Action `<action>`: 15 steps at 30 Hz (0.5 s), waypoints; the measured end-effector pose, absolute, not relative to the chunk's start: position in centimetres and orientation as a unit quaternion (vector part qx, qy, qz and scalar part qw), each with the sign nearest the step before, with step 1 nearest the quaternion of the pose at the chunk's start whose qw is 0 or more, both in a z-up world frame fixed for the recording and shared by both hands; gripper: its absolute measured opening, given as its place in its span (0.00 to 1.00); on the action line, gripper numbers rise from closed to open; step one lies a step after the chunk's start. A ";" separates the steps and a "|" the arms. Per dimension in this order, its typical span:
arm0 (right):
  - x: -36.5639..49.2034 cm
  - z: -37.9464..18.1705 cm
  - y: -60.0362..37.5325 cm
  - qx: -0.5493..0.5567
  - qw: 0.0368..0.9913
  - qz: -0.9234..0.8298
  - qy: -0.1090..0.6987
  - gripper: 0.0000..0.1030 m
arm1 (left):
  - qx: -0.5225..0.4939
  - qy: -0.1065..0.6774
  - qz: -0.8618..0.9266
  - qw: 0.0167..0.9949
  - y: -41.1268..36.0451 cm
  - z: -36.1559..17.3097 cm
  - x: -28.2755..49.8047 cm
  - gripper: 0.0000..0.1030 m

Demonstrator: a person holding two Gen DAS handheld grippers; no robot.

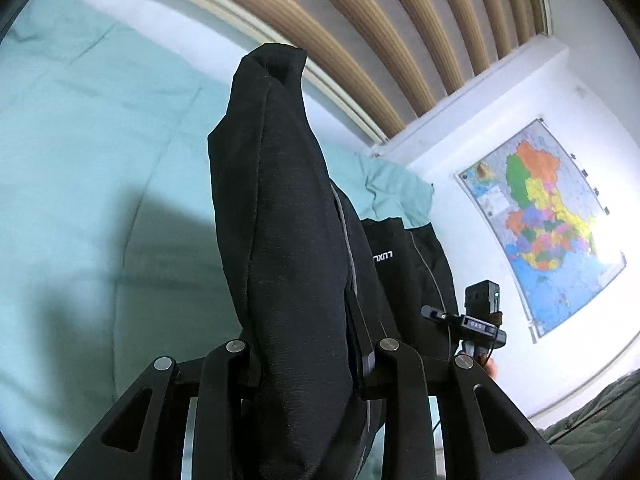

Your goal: Fold large clothes

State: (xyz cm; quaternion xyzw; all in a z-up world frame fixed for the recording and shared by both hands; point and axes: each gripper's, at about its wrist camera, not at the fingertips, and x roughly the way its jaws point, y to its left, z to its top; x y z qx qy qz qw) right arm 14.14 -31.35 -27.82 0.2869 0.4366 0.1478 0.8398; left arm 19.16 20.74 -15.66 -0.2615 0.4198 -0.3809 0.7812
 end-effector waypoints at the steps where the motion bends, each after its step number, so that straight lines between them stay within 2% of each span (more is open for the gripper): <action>1: 12.5 -27.5 -31.2 0.283 0.838 0.143 0.445 0.44 | -0.267 0.429 -0.378 0.776 20.9 -16.4 18.1 0.29; 5: 9.8 -29.3 -30.1 0.286 0.818 0.121 0.484 0.44 | -0.267 0.475 -0.346 0.764 20.8 -20.2 15.9 0.29; 9: 8.6 -34.9 -30.4 0.307 0.778 0.081 0.541 0.47 | -0.264 0.580 -0.216 0.740 22.1 -28.5 15.4 0.30; 10: 8.3 -36.5 -30.9 0.317 0.769 0.065 0.551 0.50 | -0.282 0.589 -0.191 0.733 23.1 -30.4 15.1 0.33; 13: 6.6 -40.0 -33.6 0.401 0.738 0.040 0.542 0.54 | -0.402 0.576 -0.181 0.689 26.5 -33.0 13.4 0.36; 15: 4.5 -40.7 -35.8 0.459 0.721 0.030 0.519 0.56 | -0.412 0.566 -0.173 0.693 27.7 -32.6 12.4 0.36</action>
